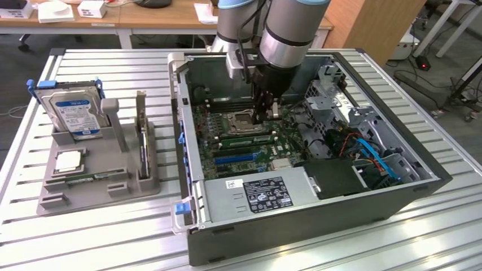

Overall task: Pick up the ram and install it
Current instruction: 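Press down the ram until it locks into place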

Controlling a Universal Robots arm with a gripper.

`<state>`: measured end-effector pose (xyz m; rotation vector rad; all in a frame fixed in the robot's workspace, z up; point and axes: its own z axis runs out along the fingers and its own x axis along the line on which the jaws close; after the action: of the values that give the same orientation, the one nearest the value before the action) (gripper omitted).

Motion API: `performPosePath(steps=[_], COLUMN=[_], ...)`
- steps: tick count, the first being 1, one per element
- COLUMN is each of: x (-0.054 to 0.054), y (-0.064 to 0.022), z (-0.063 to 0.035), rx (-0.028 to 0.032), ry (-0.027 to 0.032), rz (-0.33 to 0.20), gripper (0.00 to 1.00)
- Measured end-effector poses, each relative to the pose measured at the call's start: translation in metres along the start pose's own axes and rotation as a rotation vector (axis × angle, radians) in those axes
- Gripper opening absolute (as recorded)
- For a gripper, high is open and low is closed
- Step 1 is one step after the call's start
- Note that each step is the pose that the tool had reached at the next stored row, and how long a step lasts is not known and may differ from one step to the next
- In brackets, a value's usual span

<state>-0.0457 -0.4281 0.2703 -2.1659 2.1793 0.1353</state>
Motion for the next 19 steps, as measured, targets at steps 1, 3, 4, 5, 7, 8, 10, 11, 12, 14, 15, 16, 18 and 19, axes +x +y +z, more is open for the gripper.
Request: performPosePath(steps=[1,3,4,5,7,8,10,11,12,14,15,16,18,19], x=[0.0000,0.0000,0.0000,0.0000,0.0000,0.0000,0.0000,0.0000,0.0000,0.0001,0.0001,0.0001,0.0001,0.0001], y=[0.0000,0.0000,0.0000,0.0000,0.0000,0.0000,0.0000,0.0000,0.0000,-0.0001,0.0000,0.0000,0.0000,0.0000], z=[0.0000,0.0000,0.0000,0.0000,0.0000,0.0000,0.0000,0.0000,0.0000,0.0002,0.0004,0.0005,0.0008,0.0010], rx=[0.0001,0.0000,0.0000,0.0000,0.0000,0.0000,0.0000,0.0000,0.0003,0.0019,0.0031,0.0045,0.0079,0.0097], ry=[0.0000,0.0000,0.0000,0.0000,0.0000,0.0000,0.0000,0.0000,0.0001,0.0000,-0.0003,-0.0006,-0.0011,-0.0013], rz=[0.000,0.000,0.000,0.000,0.000,0.000,0.000,0.000,0.003,0.018,0.029,0.041,0.072,0.089], gripper=[0.09,0.09,0.09,0.09,0.09,0.09,0.09,0.09,0.09,0.09,0.09,0.09,0.09,0.09])
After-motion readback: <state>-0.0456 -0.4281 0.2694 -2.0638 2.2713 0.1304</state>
